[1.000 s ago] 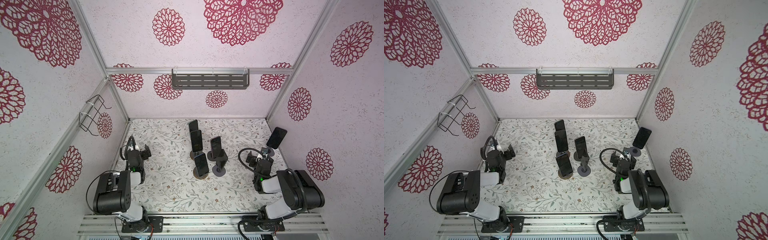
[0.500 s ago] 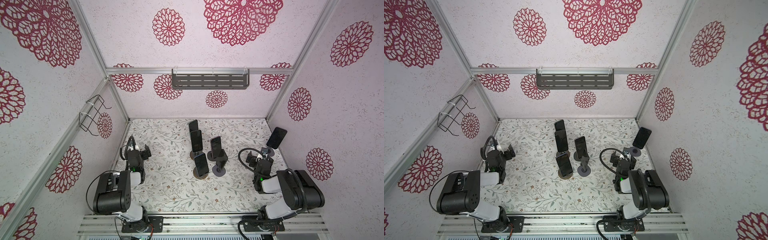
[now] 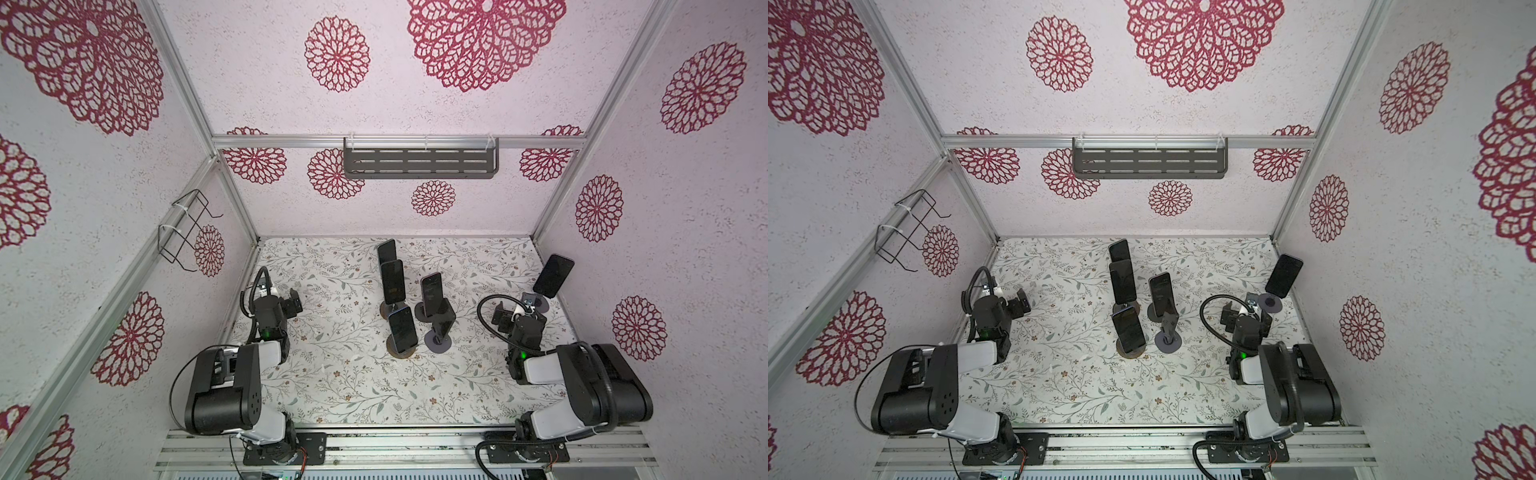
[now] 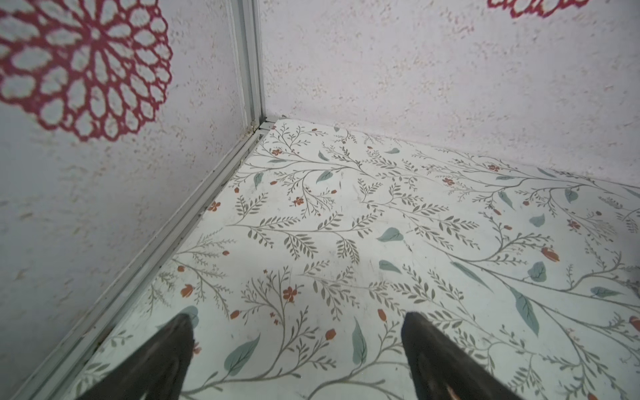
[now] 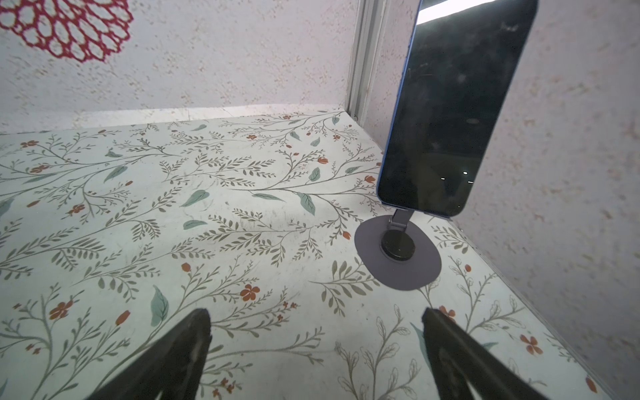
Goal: Remove the phone from the phone stand
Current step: 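Lower the right gripper onto the blue-edged phone while the left arm rises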
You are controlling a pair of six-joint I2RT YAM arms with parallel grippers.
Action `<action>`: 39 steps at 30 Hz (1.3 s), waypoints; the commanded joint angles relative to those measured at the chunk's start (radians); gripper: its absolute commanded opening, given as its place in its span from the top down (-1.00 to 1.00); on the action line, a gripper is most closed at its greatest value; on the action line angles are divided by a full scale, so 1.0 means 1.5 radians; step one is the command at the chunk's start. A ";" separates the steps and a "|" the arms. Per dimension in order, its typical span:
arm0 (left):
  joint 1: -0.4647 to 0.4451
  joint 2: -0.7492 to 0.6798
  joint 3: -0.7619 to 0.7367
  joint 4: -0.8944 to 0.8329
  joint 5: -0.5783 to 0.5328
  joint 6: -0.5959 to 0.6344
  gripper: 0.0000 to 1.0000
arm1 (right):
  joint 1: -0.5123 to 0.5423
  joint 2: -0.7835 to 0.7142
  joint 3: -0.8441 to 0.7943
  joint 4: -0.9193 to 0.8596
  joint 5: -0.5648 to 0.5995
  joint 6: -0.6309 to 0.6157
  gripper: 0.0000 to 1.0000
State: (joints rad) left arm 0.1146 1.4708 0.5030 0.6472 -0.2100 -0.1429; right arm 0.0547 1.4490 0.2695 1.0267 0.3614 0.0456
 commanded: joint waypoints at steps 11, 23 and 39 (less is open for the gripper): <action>-0.145 -0.191 0.354 -0.600 -0.100 -0.069 -0.95 | -0.149 -0.170 0.436 -0.766 -0.046 0.062 -0.96; -0.160 -0.191 0.464 -0.776 0.052 -0.042 -0.95 | -0.238 0.013 0.706 -0.986 -0.115 0.074 -0.98; -0.070 -0.217 0.427 -0.747 0.171 -0.109 -0.95 | -0.233 0.188 0.910 -1.027 -0.124 0.092 -0.98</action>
State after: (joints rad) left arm 0.0013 1.1759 1.1427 -0.4988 0.0238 -0.2932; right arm -0.3004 1.7241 1.5829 -0.4816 0.1898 0.1776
